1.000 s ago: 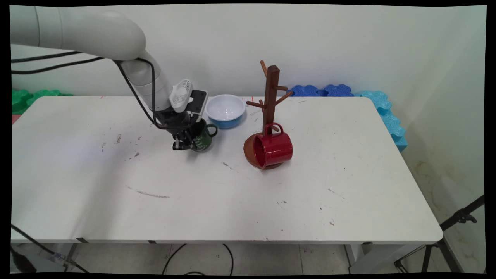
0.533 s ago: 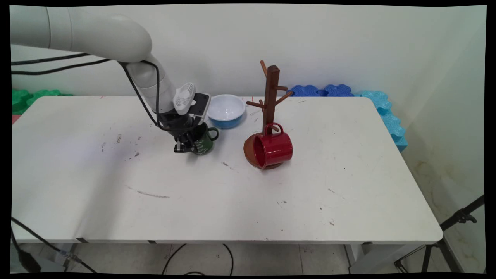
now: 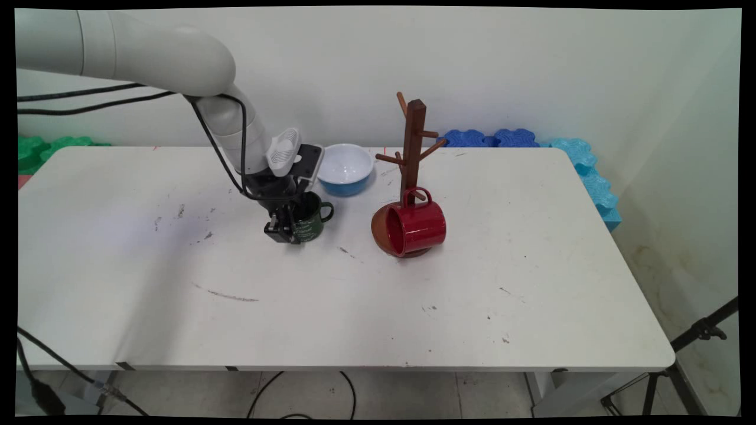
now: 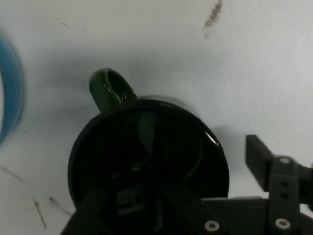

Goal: Place the picked object on the table

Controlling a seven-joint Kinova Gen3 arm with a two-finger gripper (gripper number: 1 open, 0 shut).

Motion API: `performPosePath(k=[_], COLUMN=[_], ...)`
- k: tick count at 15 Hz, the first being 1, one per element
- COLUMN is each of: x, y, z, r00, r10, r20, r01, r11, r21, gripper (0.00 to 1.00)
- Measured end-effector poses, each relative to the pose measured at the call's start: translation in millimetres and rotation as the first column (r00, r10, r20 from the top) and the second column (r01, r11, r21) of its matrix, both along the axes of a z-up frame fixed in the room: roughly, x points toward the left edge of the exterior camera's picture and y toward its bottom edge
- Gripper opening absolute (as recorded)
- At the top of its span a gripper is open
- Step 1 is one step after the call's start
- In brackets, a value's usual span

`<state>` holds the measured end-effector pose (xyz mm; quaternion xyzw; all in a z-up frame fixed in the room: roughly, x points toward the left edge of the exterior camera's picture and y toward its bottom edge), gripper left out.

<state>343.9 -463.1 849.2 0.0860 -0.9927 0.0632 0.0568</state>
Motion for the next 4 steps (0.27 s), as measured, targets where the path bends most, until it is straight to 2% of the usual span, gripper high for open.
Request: performPosePath(k=[4], x=[-2.2], y=[1.2], z=[3.0], r00=[1.000], r10=[-0.001], r20=[-0.026], r01=[0.001], r11=[1.000], r21=[0.002], gripper=[1.00])
